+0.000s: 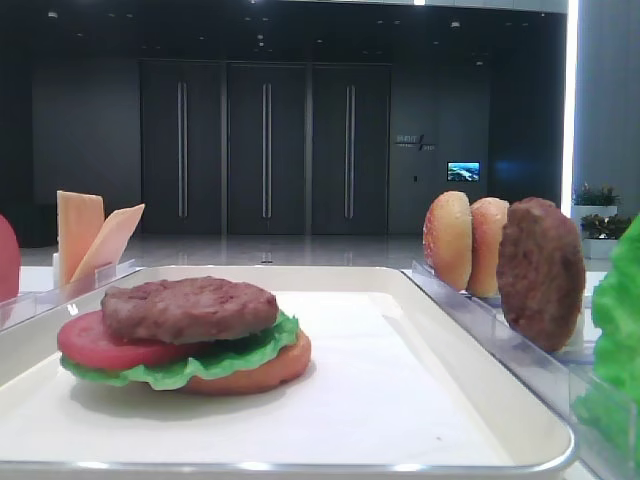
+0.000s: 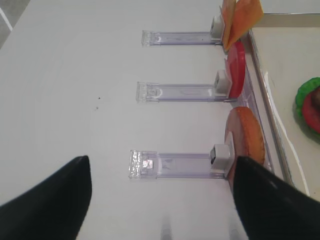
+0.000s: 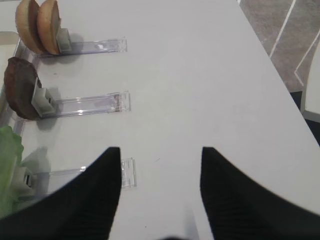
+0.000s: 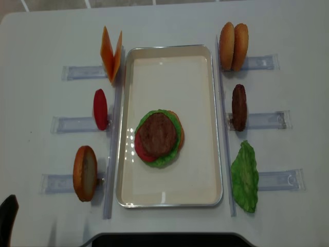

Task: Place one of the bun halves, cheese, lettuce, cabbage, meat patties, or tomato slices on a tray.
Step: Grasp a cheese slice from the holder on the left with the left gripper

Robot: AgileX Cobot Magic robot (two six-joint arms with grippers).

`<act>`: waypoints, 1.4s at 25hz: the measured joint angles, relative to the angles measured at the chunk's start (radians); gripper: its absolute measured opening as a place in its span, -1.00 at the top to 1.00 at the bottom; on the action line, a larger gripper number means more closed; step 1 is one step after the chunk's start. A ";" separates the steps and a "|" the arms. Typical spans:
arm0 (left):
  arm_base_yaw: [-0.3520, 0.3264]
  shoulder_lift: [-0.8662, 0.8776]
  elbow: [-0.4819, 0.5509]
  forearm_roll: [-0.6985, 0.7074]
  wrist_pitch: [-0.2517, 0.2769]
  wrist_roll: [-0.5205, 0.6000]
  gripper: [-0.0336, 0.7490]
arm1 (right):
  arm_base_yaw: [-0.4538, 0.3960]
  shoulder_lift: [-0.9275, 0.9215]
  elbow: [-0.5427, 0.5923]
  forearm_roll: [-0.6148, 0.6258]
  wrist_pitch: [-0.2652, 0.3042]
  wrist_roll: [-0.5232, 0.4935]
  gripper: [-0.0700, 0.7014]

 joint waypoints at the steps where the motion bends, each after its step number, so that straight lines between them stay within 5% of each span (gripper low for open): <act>1: 0.000 0.000 0.000 0.000 0.000 0.000 -0.86 | 0.000 0.000 0.000 0.000 0.000 0.000 -0.08; 35: 0.000 0.000 0.000 0.032 0.000 -0.008 -0.86 | 0.000 0.000 0.000 0.000 0.000 0.000 -0.08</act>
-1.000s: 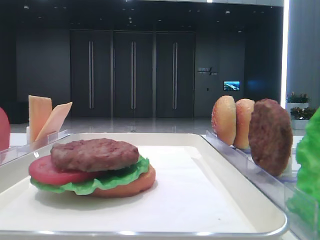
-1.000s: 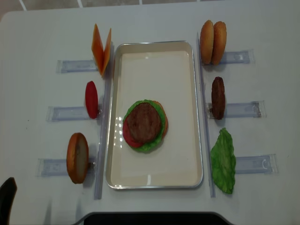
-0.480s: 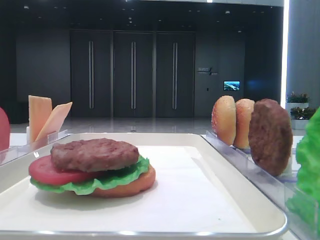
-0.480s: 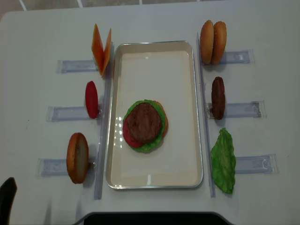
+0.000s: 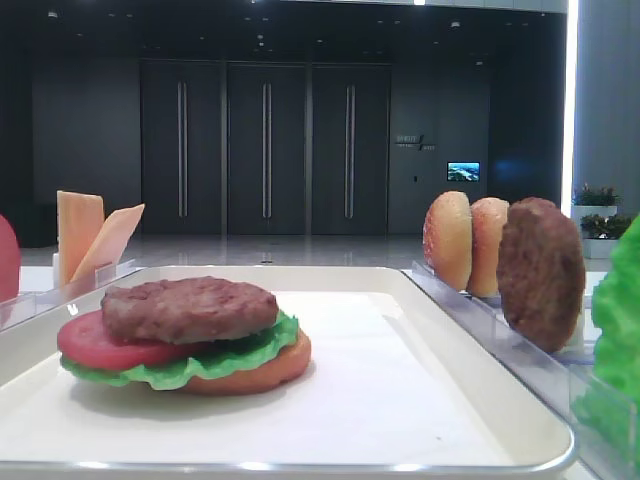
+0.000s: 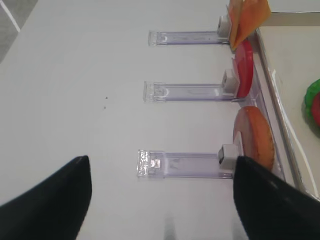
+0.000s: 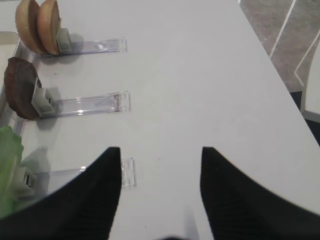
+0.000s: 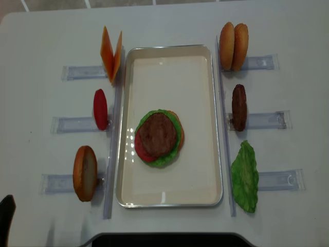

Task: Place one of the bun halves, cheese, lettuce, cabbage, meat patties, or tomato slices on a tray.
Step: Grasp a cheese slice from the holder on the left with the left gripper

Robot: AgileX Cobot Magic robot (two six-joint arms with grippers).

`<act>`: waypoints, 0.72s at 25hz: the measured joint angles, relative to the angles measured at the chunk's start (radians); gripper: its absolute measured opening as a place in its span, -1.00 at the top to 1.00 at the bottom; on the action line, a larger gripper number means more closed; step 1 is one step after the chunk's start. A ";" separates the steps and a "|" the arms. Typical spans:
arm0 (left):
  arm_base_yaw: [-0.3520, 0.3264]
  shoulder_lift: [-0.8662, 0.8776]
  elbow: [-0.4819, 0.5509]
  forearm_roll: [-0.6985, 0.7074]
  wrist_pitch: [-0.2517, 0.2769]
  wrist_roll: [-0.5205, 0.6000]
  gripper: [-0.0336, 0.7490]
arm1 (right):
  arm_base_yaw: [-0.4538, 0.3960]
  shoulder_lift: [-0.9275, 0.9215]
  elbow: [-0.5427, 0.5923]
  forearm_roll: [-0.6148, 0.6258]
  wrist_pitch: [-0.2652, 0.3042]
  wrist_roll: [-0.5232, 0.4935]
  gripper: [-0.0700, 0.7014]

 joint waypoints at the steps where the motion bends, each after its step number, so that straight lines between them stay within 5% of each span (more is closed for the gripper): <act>1: 0.000 0.001 0.000 0.011 0.000 -0.011 -0.86 | 0.000 0.000 0.000 0.000 0.000 0.000 -0.08; 10: 0.000 0.403 -0.090 0.025 -0.022 -0.148 -0.61 | 0.000 0.000 0.000 0.000 0.000 0.000 -0.08; 18: 0.000 0.980 -0.381 0.041 -0.091 -0.159 -0.60 | 0.000 0.000 0.000 0.000 0.000 0.000 -0.08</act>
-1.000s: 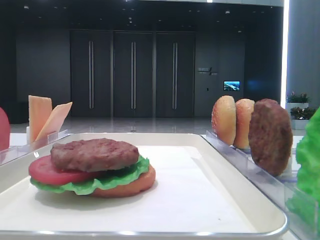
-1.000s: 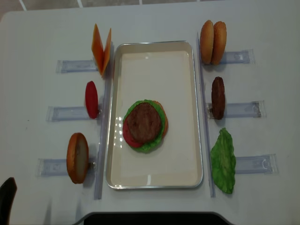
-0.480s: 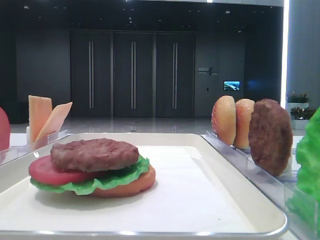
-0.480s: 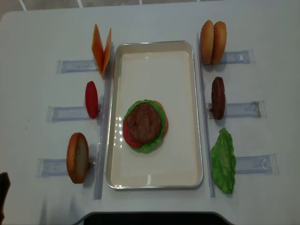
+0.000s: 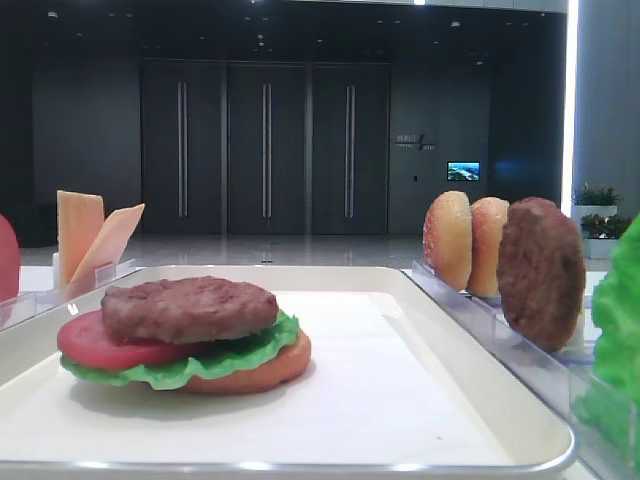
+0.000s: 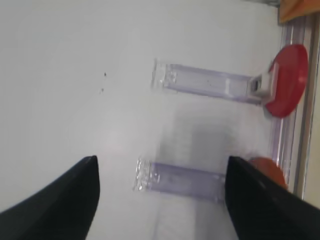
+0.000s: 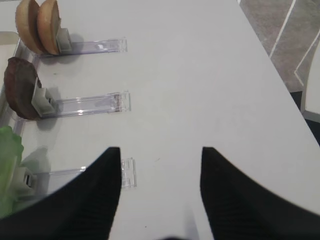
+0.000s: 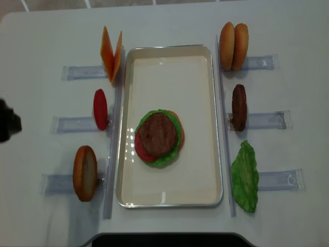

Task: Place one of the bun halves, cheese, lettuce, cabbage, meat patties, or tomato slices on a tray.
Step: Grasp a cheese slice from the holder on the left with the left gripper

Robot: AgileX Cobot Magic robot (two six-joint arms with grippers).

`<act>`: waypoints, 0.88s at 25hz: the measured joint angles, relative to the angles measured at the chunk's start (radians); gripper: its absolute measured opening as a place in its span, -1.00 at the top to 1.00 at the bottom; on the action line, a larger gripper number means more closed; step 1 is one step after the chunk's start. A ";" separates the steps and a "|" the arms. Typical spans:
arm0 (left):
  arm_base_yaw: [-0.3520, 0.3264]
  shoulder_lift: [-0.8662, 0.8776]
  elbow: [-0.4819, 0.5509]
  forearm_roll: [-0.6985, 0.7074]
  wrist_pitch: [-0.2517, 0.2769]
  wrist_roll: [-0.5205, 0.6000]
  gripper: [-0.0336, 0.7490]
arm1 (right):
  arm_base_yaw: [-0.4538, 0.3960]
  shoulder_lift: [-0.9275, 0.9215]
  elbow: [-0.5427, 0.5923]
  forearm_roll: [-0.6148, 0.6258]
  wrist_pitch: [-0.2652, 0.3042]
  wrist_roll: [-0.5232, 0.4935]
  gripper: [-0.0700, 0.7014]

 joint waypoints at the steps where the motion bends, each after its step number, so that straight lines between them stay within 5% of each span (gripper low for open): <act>1: 0.000 0.080 -0.045 0.000 -0.005 0.003 -0.60 | 0.000 0.000 0.000 0.000 0.000 0.000 -0.08; 13: 0.000 0.784 -0.599 -0.037 -0.006 0.101 -0.60 | 0.000 0.000 0.000 0.000 0.000 0.000 -0.08; 22: -0.003 0.911 -0.766 -0.067 0.021 0.079 -0.57 | 0.000 0.000 0.000 0.000 0.000 0.000 -0.08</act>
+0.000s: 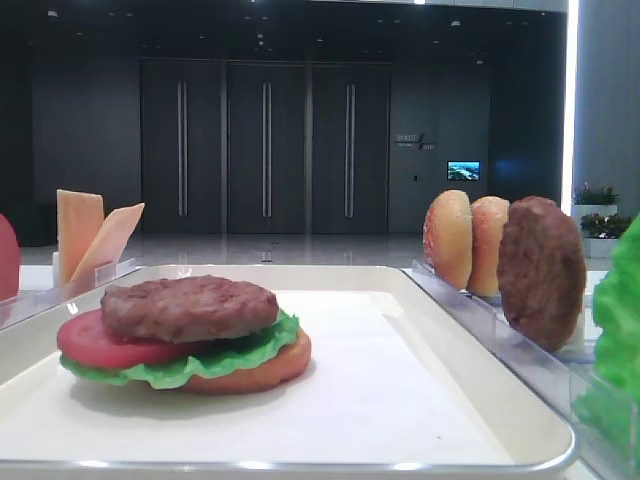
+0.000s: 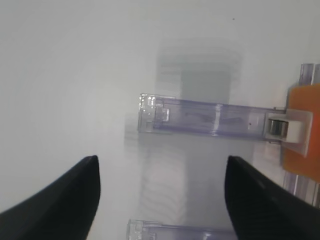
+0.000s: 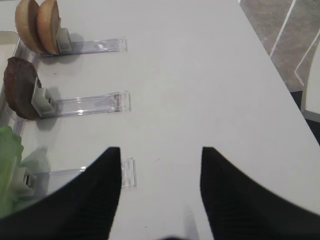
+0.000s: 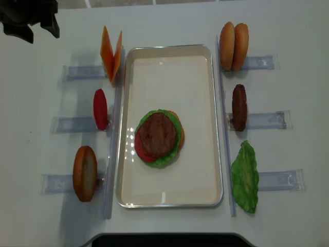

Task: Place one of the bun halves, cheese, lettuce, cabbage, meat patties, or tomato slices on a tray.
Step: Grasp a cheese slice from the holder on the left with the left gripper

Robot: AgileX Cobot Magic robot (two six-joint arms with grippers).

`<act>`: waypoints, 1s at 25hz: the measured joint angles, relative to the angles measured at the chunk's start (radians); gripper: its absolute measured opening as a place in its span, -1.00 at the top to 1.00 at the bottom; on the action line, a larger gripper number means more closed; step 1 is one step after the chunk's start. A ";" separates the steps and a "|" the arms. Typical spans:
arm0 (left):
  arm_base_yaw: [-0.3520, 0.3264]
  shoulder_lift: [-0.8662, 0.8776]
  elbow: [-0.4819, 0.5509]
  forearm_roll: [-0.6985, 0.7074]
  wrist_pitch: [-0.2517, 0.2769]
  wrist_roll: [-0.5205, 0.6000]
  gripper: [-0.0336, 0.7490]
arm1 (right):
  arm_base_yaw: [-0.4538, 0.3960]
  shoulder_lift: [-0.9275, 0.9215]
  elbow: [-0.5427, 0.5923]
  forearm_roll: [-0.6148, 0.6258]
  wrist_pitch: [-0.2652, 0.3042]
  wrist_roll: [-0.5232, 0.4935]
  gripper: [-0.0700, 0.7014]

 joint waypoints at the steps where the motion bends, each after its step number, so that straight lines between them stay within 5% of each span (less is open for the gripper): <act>1: -0.005 0.000 -0.002 0.001 0.007 -0.016 -0.57 | 0.000 0.000 0.000 0.000 0.000 0.000 -0.08; 13: -0.288 0.000 -0.012 0.026 -0.013 -0.240 -0.57 | 0.000 0.000 0.000 0.000 0.000 0.000 -0.08; 25: -0.386 0.041 -0.057 0.041 -0.040 -0.380 -0.57 | 0.000 0.000 0.000 0.000 0.000 0.000 -0.08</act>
